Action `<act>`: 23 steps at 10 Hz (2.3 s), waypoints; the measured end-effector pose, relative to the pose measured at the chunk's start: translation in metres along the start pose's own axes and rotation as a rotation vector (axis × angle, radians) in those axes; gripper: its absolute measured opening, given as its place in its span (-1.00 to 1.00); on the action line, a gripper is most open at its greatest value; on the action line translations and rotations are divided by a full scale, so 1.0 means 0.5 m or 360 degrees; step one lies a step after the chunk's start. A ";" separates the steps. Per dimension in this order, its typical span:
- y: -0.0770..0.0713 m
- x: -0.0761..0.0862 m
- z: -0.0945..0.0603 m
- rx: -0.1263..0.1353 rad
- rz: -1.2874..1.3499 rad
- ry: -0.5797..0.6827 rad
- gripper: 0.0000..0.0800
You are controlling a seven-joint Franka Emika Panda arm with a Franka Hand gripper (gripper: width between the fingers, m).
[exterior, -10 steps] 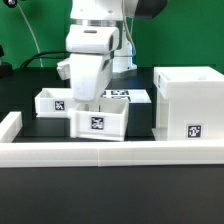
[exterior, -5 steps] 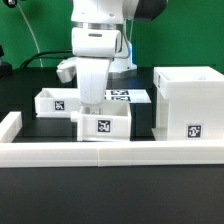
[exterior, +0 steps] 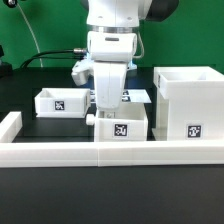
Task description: Assemble drawer
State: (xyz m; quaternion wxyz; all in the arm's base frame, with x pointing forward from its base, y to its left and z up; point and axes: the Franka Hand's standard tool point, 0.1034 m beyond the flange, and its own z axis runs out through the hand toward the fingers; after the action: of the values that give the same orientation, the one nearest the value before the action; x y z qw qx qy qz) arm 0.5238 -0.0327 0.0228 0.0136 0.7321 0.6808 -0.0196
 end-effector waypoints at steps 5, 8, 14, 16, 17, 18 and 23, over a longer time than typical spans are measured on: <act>0.003 0.023 -0.005 0.0032 -0.0025 0.0008 -0.89; 0.003 0.041 -0.001 0.0043 -0.0022 0.0018 -0.89; 0.003 0.055 0.005 -0.0021 0.0000 0.0033 -0.89; 0.005 0.056 0.004 -0.0012 0.0013 0.0030 -0.89; 0.006 0.056 0.005 -0.0009 0.0017 0.0030 -0.89; 0.008 0.056 0.007 -0.0008 0.0020 0.0030 -0.89; 0.009 0.053 0.009 -0.0017 0.0025 0.0031 -0.89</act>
Offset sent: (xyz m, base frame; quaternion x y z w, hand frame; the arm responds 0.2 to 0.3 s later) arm 0.0062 0.0174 0.0017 0.0100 0.0132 -0.0434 0.9989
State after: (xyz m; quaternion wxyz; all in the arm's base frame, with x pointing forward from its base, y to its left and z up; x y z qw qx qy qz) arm 0.5304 -0.0067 0.0168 0.0111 0.7376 0.6751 -0.0087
